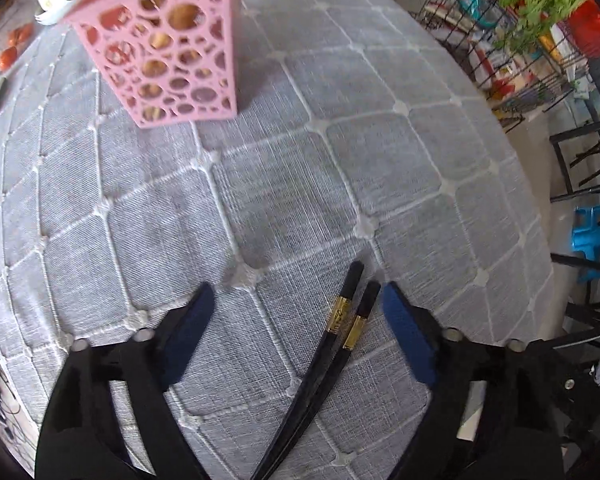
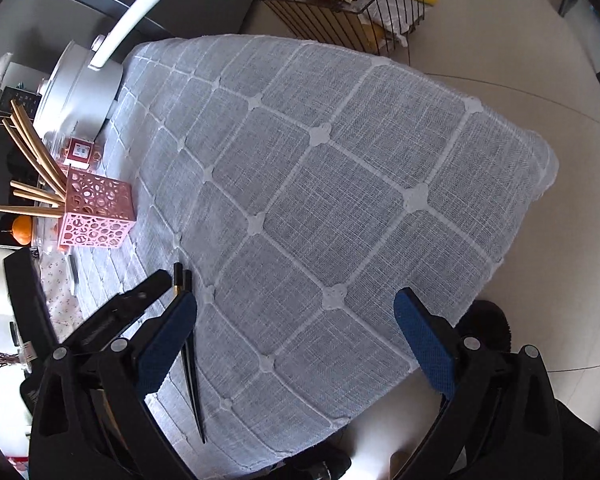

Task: Organize utensils
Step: 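Close the left tool on one black chopstick and lift it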

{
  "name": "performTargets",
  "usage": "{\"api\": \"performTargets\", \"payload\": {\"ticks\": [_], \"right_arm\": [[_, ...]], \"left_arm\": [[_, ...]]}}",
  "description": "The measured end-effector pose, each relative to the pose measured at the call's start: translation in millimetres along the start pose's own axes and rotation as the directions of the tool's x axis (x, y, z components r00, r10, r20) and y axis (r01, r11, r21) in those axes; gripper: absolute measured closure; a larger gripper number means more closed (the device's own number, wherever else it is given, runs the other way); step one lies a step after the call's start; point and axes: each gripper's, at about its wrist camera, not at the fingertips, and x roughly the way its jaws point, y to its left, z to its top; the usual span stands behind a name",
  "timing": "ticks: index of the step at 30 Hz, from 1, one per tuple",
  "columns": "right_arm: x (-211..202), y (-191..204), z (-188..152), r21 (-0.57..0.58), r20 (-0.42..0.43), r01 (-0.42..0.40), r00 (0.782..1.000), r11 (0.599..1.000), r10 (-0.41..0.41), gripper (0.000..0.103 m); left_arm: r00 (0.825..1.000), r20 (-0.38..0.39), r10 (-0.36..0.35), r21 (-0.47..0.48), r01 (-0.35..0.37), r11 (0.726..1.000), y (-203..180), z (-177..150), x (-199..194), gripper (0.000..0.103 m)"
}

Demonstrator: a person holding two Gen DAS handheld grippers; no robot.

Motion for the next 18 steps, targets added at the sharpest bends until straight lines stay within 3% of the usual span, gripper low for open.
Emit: {"api": "performTargets", "payload": {"ticks": [6, 8, 9, 11, 14, 15, 16, 18], "right_arm": [[-2.4, -2.0, 1.1, 0.004, 0.002, -0.010, 1.000, 1.000, 0.010, 0.007], [-2.3, -2.8, 1.3, 0.005, -0.005, -0.012, 1.000, 1.000, 0.012, 0.007], [-1.7, -2.4, 1.6, 0.006, -0.008, -0.013, 1.000, 1.000, 0.013, 0.007], [-1.5, -1.4, 1.1, 0.006, -0.008, -0.012, 1.000, 1.000, 0.012, 0.007], [-0.1, 2.9, 1.6, 0.005, 0.001, -0.005, 1.000, 1.000, 0.005, 0.007], [-0.1, 6.1, 1.3, 0.004, 0.006, -0.006, 1.000, 1.000, 0.006, 0.007], [0.9, 9.0, 1.6, 0.001, 0.008, -0.007, 1.000, 1.000, 0.007, 0.007], [1.9, 18.5, 0.5, -0.016, 0.023, 0.002, 1.000, 1.000, -0.002, 0.007]], "left_arm": [[0.998, 0.025, 0.058, 0.059, -0.060, 0.996, -10.5, -1.6, 0.6, 0.038], [0.997, 0.033, 0.070, 0.073, -0.073, 0.995, -12.9, 0.6, 1.5, 0.043], [0.995, 0.032, 0.095, 0.083, -0.097, 0.992, -15.6, 1.0, 4.0, 0.052], [0.989, 0.048, 0.139, 0.123, -0.144, 0.982, -22.6, -0.1, 7.3, 0.053], [0.986, 0.077, 0.148, 0.167, -0.160, 0.973, -29.0, -4.2, 8.3, 0.061], [0.984, 0.087, 0.154, 0.178, -0.168, 0.970, -28.9, -5.6, 7.4, 0.072], [0.982, 0.095, 0.160, 0.181, -0.175, 0.968, -29.0, -6.6, 7.2, 0.095], [0.986, 0.096, 0.136, 0.175, -0.151, 0.973, -22.0, -8.0, 6.5, 0.097]]}}
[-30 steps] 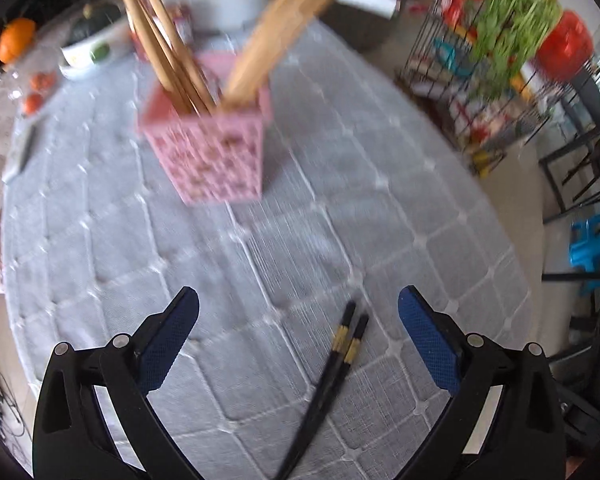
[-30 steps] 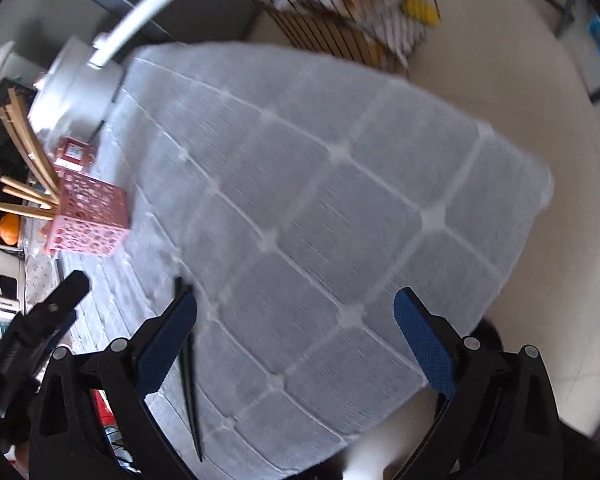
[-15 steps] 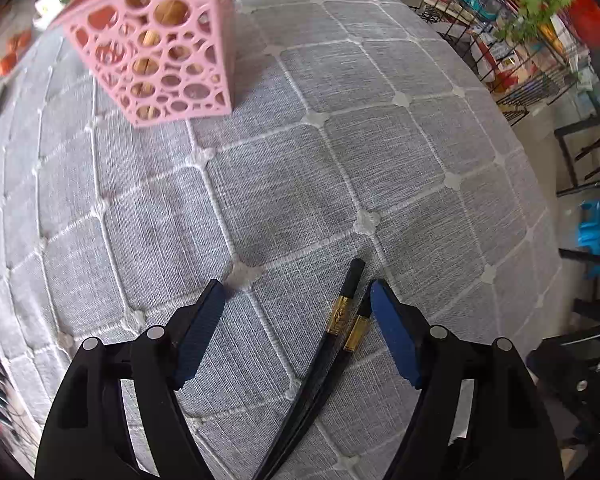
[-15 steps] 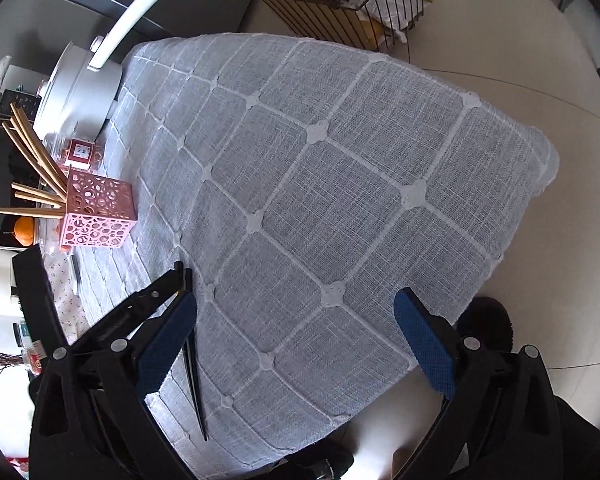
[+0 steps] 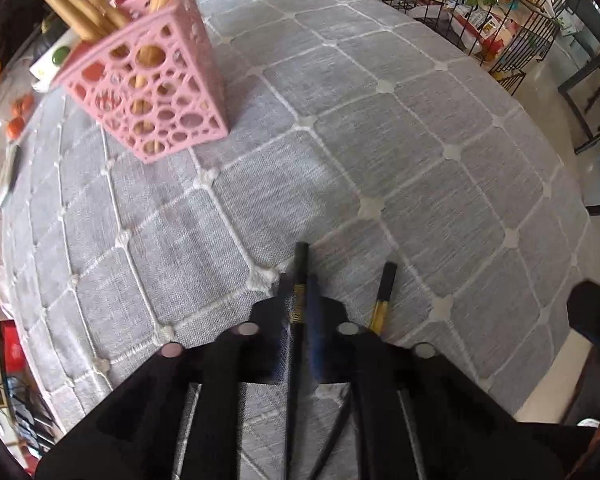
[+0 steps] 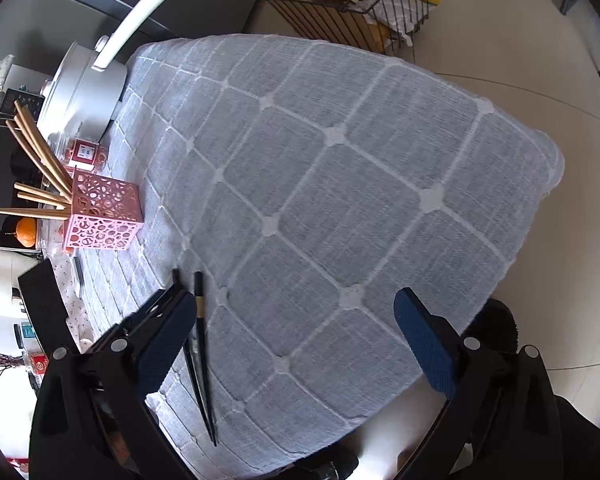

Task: Organize utensils
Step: 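Close the left tool on one black chopstick and lift it, then carry the black chopstick upright with the left tool over the pink holder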

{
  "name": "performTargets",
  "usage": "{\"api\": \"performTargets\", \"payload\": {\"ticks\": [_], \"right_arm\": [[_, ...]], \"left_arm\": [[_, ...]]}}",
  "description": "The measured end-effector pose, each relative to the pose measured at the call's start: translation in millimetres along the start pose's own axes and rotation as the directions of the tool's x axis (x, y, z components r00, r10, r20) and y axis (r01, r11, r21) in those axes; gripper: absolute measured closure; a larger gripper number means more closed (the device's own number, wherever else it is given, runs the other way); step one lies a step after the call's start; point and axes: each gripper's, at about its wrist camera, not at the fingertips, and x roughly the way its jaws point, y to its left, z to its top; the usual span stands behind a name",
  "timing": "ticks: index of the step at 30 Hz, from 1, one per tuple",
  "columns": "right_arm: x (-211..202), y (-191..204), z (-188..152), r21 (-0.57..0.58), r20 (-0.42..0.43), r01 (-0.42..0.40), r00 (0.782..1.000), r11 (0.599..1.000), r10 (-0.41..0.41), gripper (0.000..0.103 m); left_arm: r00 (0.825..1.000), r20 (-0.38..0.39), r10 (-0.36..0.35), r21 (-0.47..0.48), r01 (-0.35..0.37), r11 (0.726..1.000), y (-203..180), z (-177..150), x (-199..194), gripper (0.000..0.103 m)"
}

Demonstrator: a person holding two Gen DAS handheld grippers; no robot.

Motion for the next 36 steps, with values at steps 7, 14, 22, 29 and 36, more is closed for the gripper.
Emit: {"api": "performTargets", "payload": {"ticks": [7, 14, 22, 29, 36], "right_arm": [[8.8, 35.5, -4.9, -0.105, 0.052, 0.067, 0.997, 0.992, -0.062, 0.007], [40.4, 83.5, -11.6, -0.251, 0.034, 0.129, 0.992, 0.959, -0.125, 0.007], [69.6, 108.6, -27.2, -0.319, 0.004, 0.166, 0.985, 0.933, -0.174, 0.021], [73.4, 120.5, -38.9, -0.394, 0.122, 0.300, 0.954, 0.869, -0.274, 0.082], [44.5, 116.4, -39.5, -0.382, 0.144, 0.178, 0.981, 0.907, -0.132, 0.096]], "left_arm": [[0.997, 0.069, -0.037, -0.043, 0.040, 0.998, 29.7, -14.1, -23.8, 0.097], [0.980, 0.189, -0.059, -0.091, 0.077, 0.993, 53.0, -27.6, -70.3, 0.097], [0.956, 0.291, -0.026, -0.125, 0.065, 0.990, 74.8, -42.2, -108.9, 0.097], [0.944, 0.331, -0.008, -0.152, 0.061, 0.987, 83.0, -45.1, -122.1, 0.097], [0.932, 0.363, -0.015, -0.162, 0.080, 0.984, 88.2, -46.0, -133.7, 0.097]]}}
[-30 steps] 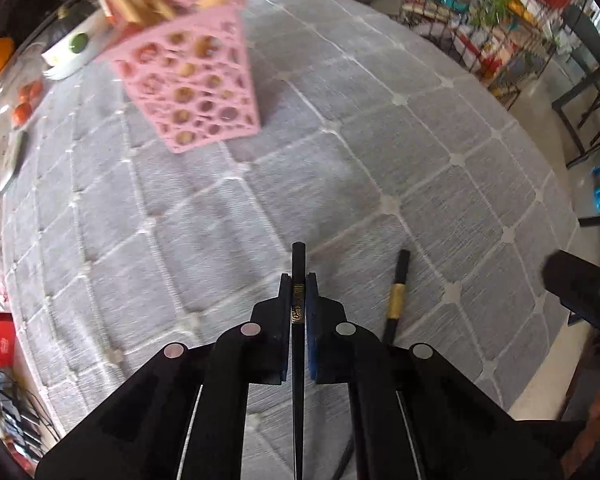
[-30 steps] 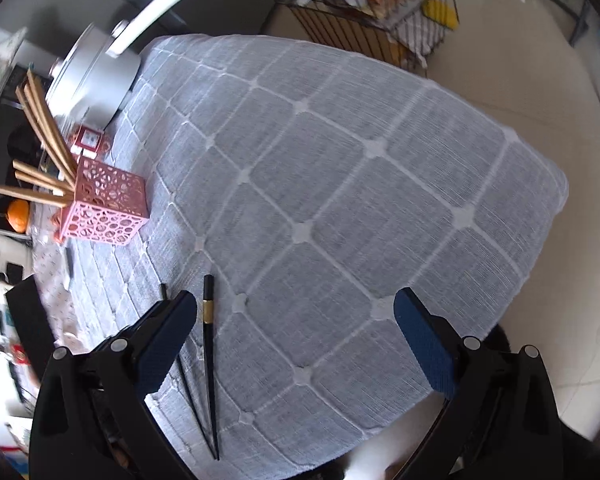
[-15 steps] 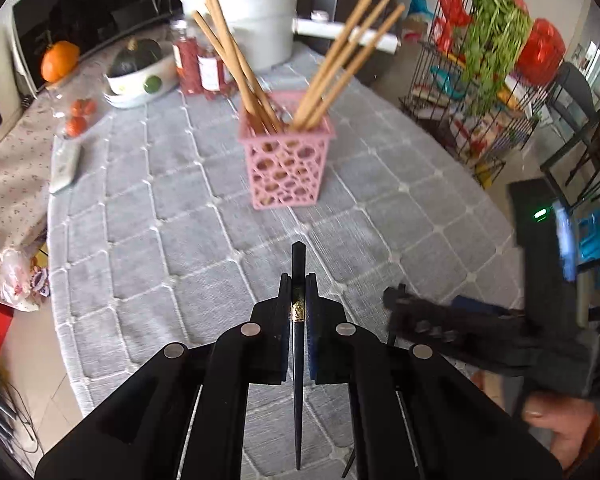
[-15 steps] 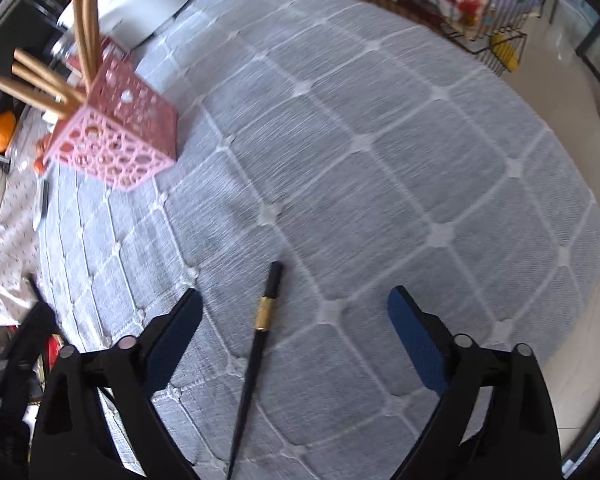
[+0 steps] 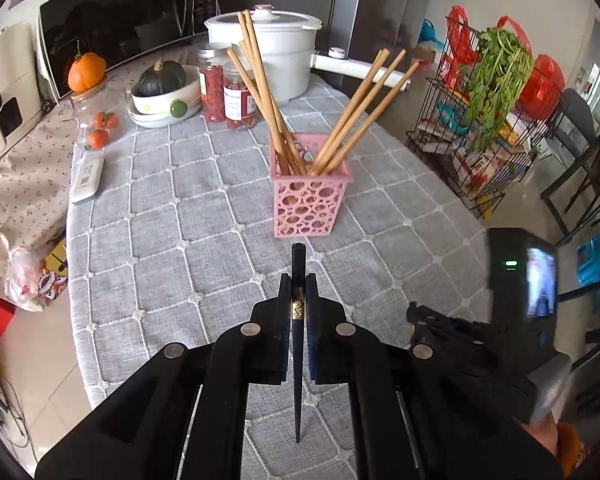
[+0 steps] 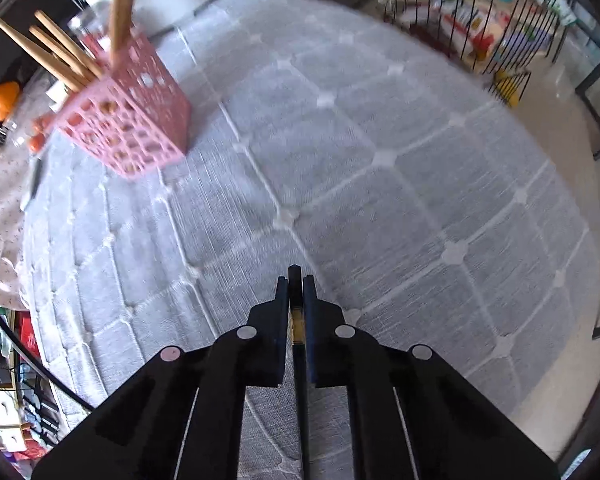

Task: Organize utensils
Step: 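Carry the black chopstick upright with the left tool over the pink holder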

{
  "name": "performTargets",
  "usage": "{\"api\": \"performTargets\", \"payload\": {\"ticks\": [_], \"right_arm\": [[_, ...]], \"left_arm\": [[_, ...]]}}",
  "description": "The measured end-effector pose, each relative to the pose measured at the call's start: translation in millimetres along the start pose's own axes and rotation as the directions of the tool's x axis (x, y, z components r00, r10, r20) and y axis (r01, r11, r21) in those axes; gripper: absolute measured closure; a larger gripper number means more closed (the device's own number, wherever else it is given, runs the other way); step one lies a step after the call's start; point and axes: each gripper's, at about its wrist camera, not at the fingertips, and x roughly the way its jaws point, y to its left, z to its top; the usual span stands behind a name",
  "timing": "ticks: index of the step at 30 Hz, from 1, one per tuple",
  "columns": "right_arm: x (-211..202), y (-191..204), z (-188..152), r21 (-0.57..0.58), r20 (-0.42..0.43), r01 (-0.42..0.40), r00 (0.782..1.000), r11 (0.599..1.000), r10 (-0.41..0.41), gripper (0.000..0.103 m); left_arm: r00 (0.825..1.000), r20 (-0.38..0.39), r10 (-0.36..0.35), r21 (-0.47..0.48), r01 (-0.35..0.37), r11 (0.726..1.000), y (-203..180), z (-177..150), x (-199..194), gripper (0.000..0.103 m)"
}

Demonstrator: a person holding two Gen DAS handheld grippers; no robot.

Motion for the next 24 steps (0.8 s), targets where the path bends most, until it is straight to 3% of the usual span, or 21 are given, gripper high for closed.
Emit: {"api": "performTargets", "payload": {"ticks": [4, 10, 17, 24], "right_arm": [[-41.2, -5.6, -0.3, 0.002, 0.108, -0.085, 0.991, 0.996, 0.084, 0.096], [-107.6, -18.0, 4.3, -0.017, 0.284, -0.194, 0.940, 0.981, 0.190, 0.096], [-157.8, -25.2, 21.9, -0.022, 0.380, -0.247, 0.894, 0.969, 0.236, 0.096], [-196.2, -20.1, 59.7, -0.025, 0.439, -0.282, 0.859, 0.959, 0.264, 0.096]], "left_arm": [[0.999, 0.025, -0.021, -0.006, 0.021, 1.000, 3.2, 1.2, -9.4, 0.097], [0.995, 0.077, -0.060, -0.032, 0.063, 0.998, 6.3, 4.5, -30.3, 0.097], [0.984, 0.164, -0.072, -0.052, 0.081, 0.995, 3.8, 21.4, -57.5, 0.097], [0.962, 0.270, -0.052, -0.040, 0.065, 0.997, -4.3, 69.8, -88.3, 0.097]]}}
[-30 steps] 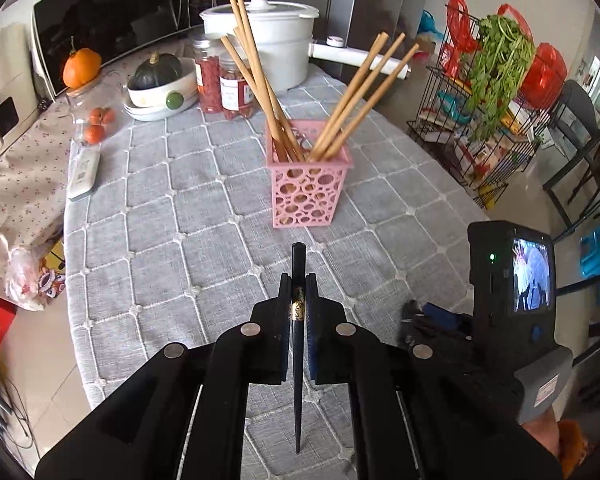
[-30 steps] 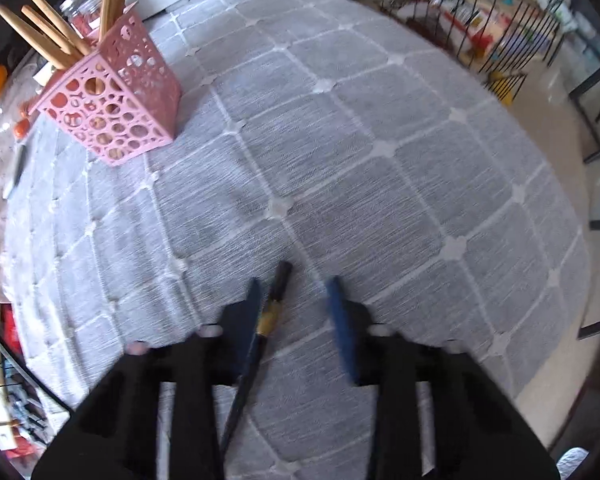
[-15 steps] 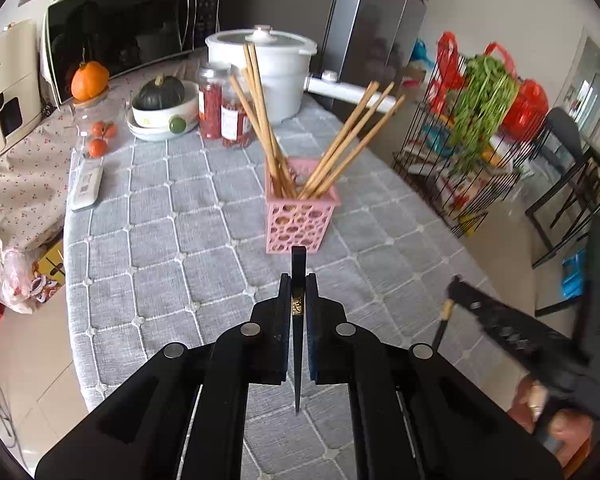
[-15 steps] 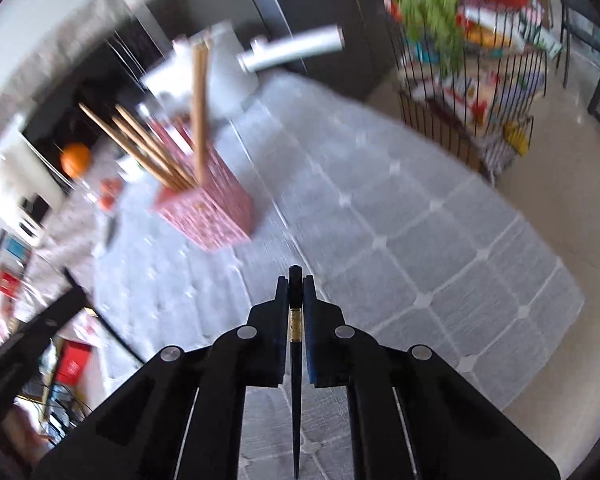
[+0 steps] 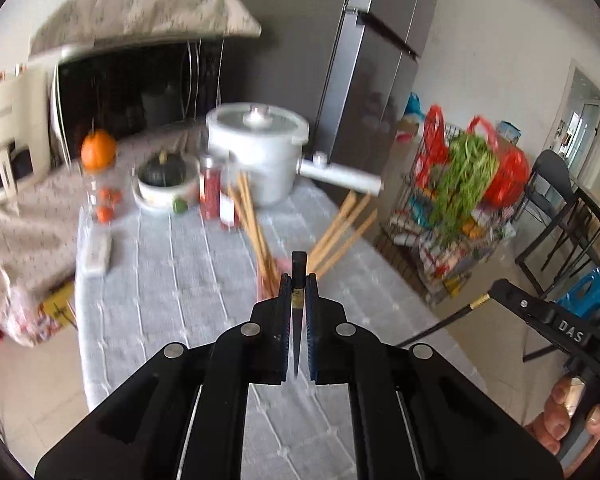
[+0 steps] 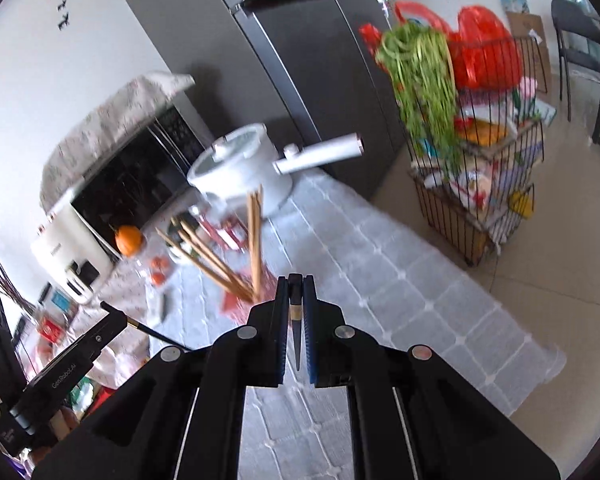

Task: Organize utensils
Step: 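Carry the black chopstick upright with the left tool over the pink holder, then lower the black chopstick into the pink holder and open the left tool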

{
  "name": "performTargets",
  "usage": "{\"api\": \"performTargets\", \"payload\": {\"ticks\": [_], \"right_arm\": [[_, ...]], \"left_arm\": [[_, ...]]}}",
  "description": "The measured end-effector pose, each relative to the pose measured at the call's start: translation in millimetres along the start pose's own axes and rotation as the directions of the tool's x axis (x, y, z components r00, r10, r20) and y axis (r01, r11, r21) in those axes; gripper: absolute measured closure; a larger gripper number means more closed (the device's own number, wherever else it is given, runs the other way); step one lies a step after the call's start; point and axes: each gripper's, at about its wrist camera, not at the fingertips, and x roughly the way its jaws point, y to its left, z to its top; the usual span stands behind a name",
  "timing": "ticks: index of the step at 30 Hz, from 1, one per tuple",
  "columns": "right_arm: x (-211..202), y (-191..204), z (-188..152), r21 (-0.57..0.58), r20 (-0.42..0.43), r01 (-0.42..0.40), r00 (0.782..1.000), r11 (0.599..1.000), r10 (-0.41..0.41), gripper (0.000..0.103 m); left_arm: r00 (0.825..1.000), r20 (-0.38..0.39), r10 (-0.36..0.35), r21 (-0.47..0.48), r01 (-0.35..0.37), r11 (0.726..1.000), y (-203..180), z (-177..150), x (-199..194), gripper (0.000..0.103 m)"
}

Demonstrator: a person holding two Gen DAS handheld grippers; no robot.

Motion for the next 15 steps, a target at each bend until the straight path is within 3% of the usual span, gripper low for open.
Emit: {"api": "performTargets", "payload": {"ticks": [8, 15], "right_arm": [[-17.7, 21.5, 34.1, -0.038, 0.084, -0.027, 0.996, 0.999, 0.030, 0.096], [-1.5, 29.0, 42.4, -0.053, 0.088, -0.032, 0.995, 0.998, 0.037, 0.096]], "left_arm": [[0.993, 0.114, 0.033, -0.010, -0.032, 0.999, -7.5, 51.7, -7.5, 0.097], [0.989, 0.104, 0.102, -0.017, -0.101, 0.995, -0.4, 62.9, 38.3, 0.097]]}}
